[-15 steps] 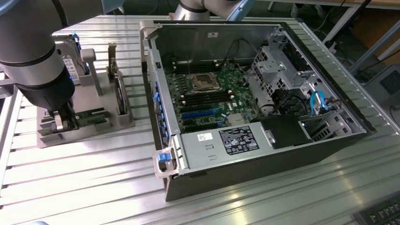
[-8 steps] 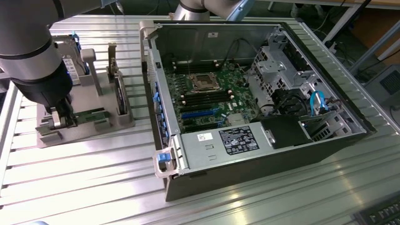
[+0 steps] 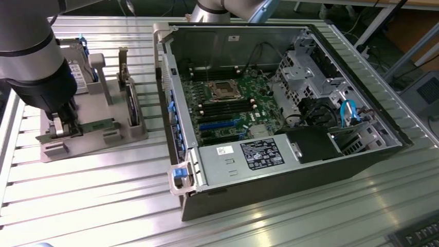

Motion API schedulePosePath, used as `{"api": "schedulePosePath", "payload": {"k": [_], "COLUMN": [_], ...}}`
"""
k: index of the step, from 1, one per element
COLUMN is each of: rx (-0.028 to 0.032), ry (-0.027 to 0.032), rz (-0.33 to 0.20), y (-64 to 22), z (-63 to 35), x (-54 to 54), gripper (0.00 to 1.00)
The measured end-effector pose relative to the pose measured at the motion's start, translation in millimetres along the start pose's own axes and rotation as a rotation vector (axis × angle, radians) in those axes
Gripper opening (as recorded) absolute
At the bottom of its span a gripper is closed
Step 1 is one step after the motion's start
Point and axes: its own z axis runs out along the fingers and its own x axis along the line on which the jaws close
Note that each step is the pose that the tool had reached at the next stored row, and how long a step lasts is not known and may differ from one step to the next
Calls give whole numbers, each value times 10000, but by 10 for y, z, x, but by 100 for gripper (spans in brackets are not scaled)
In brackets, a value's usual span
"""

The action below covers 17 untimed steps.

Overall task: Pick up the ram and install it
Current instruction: 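Pick up the ram and move it above insertion slot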

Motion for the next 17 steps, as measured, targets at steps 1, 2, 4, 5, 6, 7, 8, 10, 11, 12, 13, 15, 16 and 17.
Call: {"api": "schedulePosePath", "payload": {"k": [1, 2, 4, 5, 6, 7, 8, 10, 11, 12, 13, 15, 16, 17], "rx": [1, 0, 0, 0, 1, 0, 1, 0, 0, 0, 1, 4, 4, 9], "ry": [0, 0, 0, 0, 0, 0, -1, 0, 0, 0, -1, -2, -5, -12], "rz": [0, 0, 0, 0, 0, 0, 0, 5, 11, 22, 45, 111, 153, 232], "y": [0, 0, 0, 0, 0, 1, 1, 1, 1, 1, 2, 2, 2, 2], "z": [-13, -27, -54, -68, -89, -123, -137, -179, -190, -205, -224, -250, -260, -265], "x": [0, -1, -1, -1, -2, -2, -3, -4, -4, -4, -4, -5, -5, -5], "gripper": [14, 14, 14, 14, 14, 14, 14, 14, 14, 14, 14, 14, 14, 14]}}
